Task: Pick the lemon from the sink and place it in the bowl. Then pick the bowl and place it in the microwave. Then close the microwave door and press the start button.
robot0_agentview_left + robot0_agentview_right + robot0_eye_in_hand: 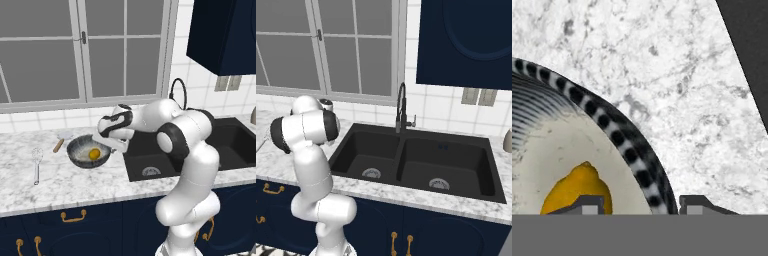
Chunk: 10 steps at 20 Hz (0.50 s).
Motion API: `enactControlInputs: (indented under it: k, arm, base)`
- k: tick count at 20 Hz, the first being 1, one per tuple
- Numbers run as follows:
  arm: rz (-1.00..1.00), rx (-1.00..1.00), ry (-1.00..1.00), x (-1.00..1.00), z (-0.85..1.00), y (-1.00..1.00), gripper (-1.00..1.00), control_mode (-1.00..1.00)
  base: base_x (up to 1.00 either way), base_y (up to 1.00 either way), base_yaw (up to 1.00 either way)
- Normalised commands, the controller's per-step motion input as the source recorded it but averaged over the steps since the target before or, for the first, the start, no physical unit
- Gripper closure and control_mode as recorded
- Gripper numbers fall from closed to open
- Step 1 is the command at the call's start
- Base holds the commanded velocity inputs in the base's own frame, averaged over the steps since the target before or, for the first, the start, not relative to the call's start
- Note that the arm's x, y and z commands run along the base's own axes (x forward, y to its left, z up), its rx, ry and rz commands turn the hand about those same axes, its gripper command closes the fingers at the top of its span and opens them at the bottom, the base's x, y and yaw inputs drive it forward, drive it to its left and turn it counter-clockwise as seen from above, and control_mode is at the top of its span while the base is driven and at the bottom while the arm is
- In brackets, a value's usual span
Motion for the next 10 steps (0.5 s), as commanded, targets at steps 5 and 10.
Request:
enactControlInputs:
  k: [5, 10]
  arm:
    - [0.00, 0.03, -0.02, -0.31, -0.13, 0.00, 1.00, -1.00]
    - [0.00, 0.00, -0.08, -0.55, 0.95, -0.09, 1.00, -1.00]
  base:
    - [0.00, 0.00, 0.00]
    - [0.00, 0.00, 0.00]
